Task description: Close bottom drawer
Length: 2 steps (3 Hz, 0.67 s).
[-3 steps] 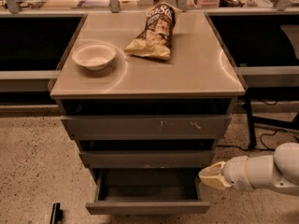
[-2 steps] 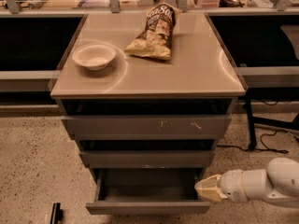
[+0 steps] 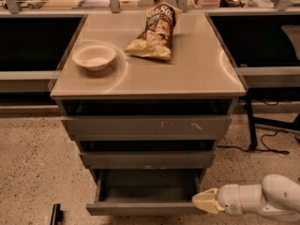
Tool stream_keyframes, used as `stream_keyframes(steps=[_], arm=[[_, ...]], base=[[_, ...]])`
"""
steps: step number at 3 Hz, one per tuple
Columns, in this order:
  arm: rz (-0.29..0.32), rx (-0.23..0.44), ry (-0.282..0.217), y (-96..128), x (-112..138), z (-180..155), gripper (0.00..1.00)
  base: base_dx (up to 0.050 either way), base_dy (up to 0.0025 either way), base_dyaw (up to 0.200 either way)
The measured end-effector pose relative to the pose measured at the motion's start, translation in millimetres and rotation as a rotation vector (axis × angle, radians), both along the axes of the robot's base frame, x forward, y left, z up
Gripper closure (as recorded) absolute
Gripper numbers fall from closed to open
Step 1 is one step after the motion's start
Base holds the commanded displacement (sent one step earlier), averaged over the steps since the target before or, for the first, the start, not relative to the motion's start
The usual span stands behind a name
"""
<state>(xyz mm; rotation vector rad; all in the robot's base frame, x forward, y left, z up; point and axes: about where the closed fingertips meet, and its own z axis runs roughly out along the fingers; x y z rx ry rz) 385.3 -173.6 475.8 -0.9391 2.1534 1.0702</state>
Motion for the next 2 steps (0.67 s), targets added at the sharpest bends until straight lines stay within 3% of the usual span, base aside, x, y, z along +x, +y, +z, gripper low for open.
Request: stream_keyframes(steps=[1, 2], arm=[[-0.019, 0.039, 0.036, 1, 2, -36, 1.0], [-0.05, 0.101, 0.096, 5, 8, -93, 1.0]], base=[[0.0, 0.0, 0.0], [0.0, 0.0, 0.0]])
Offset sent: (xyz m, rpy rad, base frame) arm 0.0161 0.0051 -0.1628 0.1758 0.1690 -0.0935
